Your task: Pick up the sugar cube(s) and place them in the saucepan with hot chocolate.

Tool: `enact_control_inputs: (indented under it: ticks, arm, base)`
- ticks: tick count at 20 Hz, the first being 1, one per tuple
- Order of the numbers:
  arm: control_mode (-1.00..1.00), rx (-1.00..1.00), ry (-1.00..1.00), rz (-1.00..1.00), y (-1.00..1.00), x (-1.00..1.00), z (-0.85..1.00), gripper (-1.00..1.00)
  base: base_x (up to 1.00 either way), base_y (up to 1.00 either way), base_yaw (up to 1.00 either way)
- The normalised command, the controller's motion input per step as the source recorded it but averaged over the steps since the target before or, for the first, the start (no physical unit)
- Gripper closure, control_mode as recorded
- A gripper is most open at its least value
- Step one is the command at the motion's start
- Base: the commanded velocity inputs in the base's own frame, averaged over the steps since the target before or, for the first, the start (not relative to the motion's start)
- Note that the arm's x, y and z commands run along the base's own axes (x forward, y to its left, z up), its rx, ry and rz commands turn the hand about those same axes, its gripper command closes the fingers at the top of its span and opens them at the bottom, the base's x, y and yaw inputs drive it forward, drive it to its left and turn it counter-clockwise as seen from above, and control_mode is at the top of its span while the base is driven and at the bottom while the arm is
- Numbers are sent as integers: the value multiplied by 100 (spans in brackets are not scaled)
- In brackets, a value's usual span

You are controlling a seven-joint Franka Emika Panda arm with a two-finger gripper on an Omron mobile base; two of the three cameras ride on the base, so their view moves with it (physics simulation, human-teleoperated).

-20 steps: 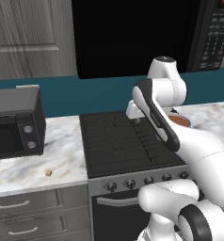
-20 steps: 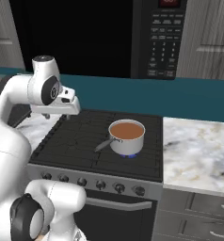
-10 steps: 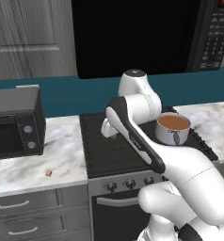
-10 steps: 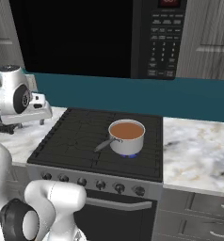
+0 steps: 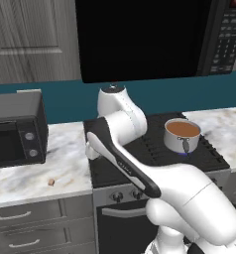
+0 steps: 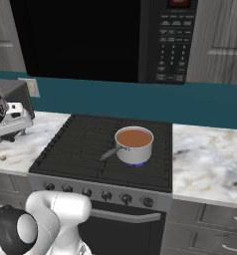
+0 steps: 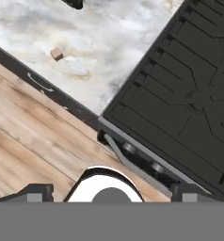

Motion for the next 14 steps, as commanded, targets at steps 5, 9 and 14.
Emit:
enact_control_inputs:
  ticks: [5, 9, 14]
  arm:
    - [-100, 0, 0, 12, 51, -35, -14, -100]
    - [-100, -3, 0, 18, 78, -18, -20, -100]
    - [-100, -1, 0, 21, 71, -2, -34, -100]
  base:
    - [0, 0, 0]
    - [0, 0, 0]
    - [0, 0, 0]
